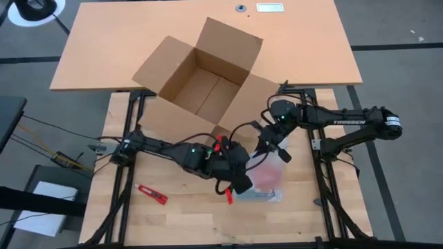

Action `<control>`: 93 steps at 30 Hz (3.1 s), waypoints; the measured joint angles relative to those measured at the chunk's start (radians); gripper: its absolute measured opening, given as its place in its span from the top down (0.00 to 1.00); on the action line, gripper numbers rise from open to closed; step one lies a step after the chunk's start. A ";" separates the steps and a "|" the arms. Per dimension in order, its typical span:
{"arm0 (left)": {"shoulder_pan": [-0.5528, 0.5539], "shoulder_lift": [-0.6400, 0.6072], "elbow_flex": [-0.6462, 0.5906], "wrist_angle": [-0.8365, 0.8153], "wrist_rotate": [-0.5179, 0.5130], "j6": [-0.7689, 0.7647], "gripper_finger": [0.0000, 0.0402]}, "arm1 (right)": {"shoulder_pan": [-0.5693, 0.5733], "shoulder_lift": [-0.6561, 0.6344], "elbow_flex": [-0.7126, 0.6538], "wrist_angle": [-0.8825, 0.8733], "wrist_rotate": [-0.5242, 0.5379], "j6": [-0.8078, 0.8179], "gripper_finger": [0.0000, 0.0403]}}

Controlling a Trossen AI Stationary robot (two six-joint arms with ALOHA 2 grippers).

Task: Unpack boxes
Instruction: Close the zip bag

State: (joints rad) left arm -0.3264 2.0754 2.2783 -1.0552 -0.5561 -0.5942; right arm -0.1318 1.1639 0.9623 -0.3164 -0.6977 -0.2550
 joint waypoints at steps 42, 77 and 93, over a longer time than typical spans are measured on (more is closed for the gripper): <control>-0.049 -0.118 -0.434 -0.038 0.442 -0.275 0.60 | 0.012 0.010 0.000 -0.176 0.520 0.233 1.00; 0.020 -0.044 -1.272 1.465 0.334 -0.224 0.60 | 0.192 0.014 -0.001 -0.198 0.918 0.665 1.00; -0.043 -0.183 -1.227 1.219 0.419 -0.225 0.99 | 0.211 -0.018 0.002 -0.143 0.870 0.616 1.00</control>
State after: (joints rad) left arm -0.3690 1.8923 1.0515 0.1635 -0.1367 -0.8187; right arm 0.0795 1.1462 0.9641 -0.4593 0.1725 0.3611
